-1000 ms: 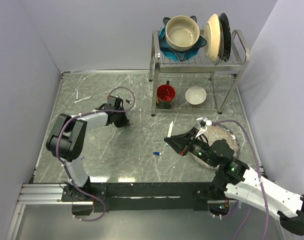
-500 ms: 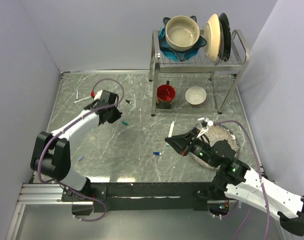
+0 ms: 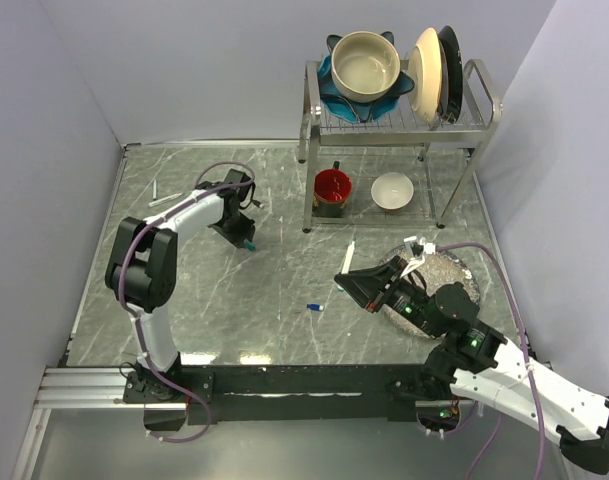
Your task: Insert the pens into the pen caps
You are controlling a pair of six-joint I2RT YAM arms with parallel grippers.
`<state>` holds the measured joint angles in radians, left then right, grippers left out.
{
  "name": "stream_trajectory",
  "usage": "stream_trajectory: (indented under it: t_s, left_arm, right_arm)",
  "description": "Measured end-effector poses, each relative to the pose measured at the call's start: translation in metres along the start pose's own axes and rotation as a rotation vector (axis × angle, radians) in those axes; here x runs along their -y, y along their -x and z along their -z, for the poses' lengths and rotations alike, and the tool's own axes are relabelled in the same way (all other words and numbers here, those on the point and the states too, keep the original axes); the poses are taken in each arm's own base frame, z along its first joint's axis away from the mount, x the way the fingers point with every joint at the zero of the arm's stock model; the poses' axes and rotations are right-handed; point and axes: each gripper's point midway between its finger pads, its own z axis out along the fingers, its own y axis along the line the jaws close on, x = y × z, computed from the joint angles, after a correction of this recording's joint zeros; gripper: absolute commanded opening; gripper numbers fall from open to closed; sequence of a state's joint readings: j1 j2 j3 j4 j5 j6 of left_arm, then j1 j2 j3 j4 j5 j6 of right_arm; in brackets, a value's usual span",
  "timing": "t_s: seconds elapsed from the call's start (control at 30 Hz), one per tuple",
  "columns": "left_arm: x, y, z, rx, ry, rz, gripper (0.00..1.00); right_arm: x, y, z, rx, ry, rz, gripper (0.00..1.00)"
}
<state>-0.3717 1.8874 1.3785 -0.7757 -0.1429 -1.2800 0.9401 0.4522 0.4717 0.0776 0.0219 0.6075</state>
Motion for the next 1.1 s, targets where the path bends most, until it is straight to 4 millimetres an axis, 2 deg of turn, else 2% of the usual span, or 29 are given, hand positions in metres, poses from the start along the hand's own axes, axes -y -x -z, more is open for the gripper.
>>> stream_trajectory:
  t_s: [0.17, 0.3, 0.6, 0.87, 0.97, 1.0, 1.07, 1.1]
  left_arm:
    - [0.004, -0.001, -0.011, -0.018, 0.014, 0.026, 0.34]
    - [0.002, -0.002, -0.023, -0.024, 0.036, 0.027, 0.41]
    - [-0.002, 0.002, -0.031, -0.018, 0.057, 0.033, 0.4]
    - [-0.005, 0.002, -0.031, -0.018, 0.064, 0.0, 0.33]
    - [-0.008, 0.002, -0.032, -0.015, 0.066, -0.023, 0.2]
    - [-0.009, 0.002, -0.031, -0.014, 0.064, -0.031, 0.11]
    - [-0.01, 0.001, -0.03, -0.013, 0.039, -0.054, 0.02]
    - [-0.01, 0.0, -0.029, -0.01, 0.019, -0.066, 0.01]
  right_arm:
    - [0.002, 0.003, 0.002, 0.012, -0.012, 0.004, 0.0]
    - [0.005, 0.001, 0.002, 0.007, -0.024, 0.009, 0.0]
    - [0.007, 0.0, 0.001, 0.005, -0.032, 0.02, 0.0]
    - [0.01, -0.004, -0.002, -0.008, -0.044, 0.024, 0.0]
    - [0.011, -0.005, -0.003, -0.015, -0.048, 0.024, 0.0]
    - [0.012, -0.006, -0.003, -0.016, -0.049, 0.024, 0.0]
    - [0.012, -0.006, -0.003, -0.016, -0.049, 0.024, 0.0]
    - [0.011, -0.006, -0.003, -0.016, -0.048, 0.023, 0.0]
